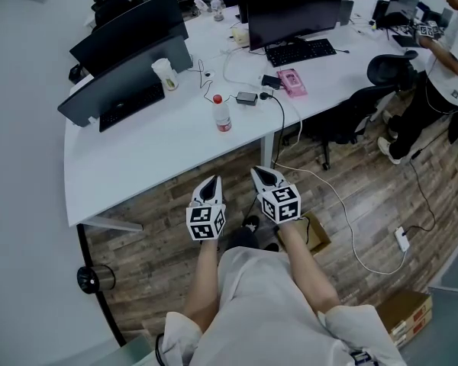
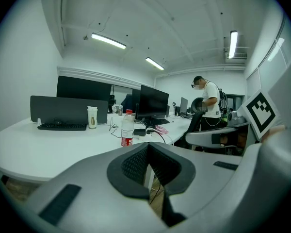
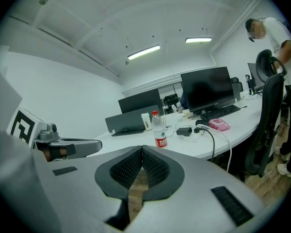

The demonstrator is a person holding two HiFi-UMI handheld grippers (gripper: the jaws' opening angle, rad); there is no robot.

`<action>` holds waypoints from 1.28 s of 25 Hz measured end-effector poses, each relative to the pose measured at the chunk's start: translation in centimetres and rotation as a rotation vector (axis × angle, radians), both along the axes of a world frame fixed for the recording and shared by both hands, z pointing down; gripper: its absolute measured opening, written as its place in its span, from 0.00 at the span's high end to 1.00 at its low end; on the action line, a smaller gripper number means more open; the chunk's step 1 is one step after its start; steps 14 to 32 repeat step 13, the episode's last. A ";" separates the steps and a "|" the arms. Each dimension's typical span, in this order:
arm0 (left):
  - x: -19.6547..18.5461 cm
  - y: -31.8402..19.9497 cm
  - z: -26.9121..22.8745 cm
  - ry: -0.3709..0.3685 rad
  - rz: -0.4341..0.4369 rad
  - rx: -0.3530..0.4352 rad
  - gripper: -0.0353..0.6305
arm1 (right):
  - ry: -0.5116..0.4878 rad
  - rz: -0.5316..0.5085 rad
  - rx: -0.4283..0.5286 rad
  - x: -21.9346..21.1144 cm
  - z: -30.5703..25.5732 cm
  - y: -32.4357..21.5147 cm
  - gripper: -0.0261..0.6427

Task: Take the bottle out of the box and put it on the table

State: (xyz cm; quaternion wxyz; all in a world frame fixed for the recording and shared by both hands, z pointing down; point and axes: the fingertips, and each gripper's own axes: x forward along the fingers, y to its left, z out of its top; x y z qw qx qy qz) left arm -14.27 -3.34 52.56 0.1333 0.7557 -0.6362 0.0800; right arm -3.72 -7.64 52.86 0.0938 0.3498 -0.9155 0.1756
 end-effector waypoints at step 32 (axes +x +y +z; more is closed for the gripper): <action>0.3 0.3 0.7 0.010 -0.014 -0.013 0.93 | 0.016 -0.002 -0.012 0.3 0.6 0.0 0.90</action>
